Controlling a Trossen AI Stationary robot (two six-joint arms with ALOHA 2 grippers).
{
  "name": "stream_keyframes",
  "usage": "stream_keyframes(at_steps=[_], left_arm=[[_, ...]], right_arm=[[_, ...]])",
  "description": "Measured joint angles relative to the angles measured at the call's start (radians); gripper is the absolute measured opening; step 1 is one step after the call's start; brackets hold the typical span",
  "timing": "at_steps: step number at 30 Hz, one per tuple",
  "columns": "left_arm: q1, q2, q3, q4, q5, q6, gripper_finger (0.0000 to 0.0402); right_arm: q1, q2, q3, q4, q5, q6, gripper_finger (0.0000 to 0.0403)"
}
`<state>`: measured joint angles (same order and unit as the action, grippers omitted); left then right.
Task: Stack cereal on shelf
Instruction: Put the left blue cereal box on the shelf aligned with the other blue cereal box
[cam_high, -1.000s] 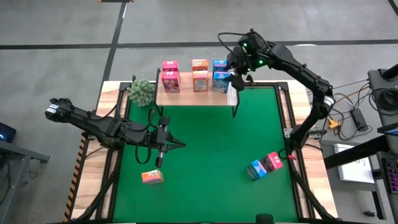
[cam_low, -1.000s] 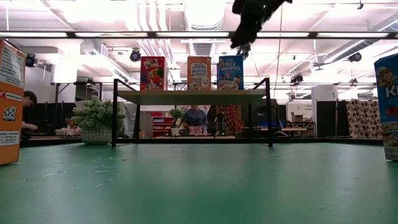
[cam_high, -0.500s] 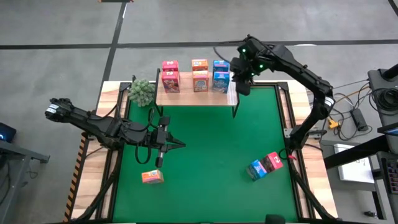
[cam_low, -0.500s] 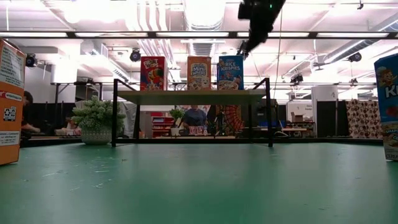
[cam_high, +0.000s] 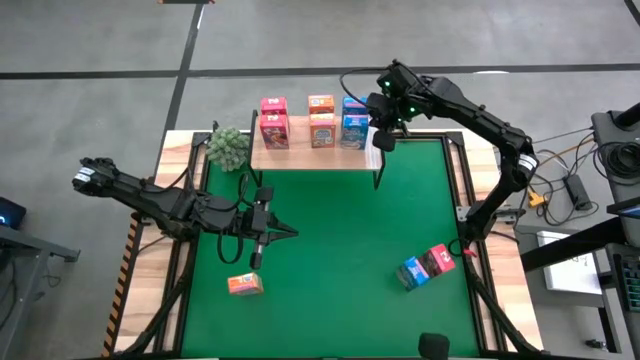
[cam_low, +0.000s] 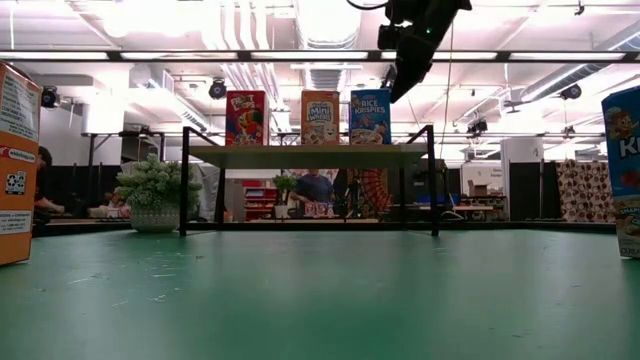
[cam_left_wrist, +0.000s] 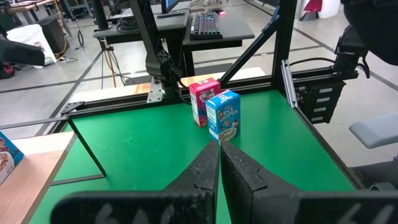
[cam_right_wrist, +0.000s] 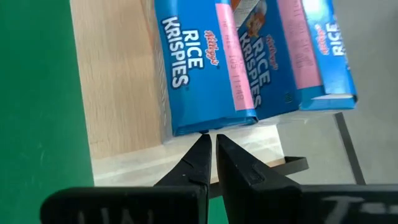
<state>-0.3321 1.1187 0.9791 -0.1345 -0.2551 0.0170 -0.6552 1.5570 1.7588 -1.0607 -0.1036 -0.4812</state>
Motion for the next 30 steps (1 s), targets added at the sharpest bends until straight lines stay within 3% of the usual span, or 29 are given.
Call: stream_keyframes(at_steps=[30], left_arm=[[0.000, 0.000, 0.000, 0.000, 0.000, 0.000, 0.0000]], right_arm=[[0.000, 0.000, -0.002, 0.020, 0.000, 0.029, 0.0013]])
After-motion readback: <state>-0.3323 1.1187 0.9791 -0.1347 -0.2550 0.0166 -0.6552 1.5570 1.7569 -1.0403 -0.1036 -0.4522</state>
